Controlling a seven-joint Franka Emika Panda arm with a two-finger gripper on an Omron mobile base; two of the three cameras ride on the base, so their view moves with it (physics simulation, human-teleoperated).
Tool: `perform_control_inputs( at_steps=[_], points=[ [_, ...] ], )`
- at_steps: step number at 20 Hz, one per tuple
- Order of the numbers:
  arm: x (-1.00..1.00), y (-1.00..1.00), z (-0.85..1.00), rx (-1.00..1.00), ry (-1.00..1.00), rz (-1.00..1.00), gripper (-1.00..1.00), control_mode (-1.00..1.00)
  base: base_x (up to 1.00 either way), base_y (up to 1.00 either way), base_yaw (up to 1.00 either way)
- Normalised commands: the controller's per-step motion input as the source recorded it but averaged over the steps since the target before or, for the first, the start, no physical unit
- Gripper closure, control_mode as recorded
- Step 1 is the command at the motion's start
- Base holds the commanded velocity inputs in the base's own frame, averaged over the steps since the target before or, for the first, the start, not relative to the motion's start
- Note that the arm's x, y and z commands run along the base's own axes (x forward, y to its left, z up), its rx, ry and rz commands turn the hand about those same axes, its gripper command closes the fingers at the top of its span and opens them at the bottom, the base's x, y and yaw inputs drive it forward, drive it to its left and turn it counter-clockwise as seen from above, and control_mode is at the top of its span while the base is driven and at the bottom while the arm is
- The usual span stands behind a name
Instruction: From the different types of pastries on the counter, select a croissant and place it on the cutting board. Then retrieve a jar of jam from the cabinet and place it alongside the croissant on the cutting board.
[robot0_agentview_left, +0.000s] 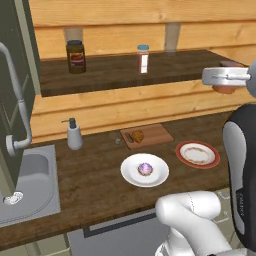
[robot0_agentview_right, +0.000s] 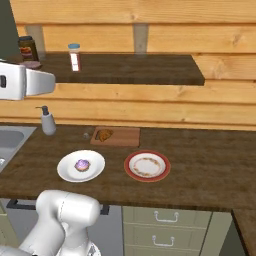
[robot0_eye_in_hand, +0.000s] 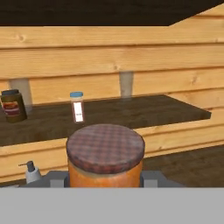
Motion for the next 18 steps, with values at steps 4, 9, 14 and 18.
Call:
perform_control_inputs(
  at_steps=[4, 9, 14, 18],
  points=[
    [-0.96, -0.11, -0.06, 0.0, 0.02, 0.0, 1.0, -1.0, 0.0, 0.0, 0.0],
    [-0.5, -0.16, -0.15, 0.0, 0.16, 0.04, 1.0, -1.0, 0.0, 0.0, 0.0],
    [-0.34, -0.25, -0.23, 0.0, 0.24, 0.22, 1.0, -1.0, 0.0, 0.0, 0.0],
    [-0.31, -0.04, -0.4, 0.0, 0.08, 0.31, 1.0, -1.0, 0.0, 0.0, 0.0]
  ],
)
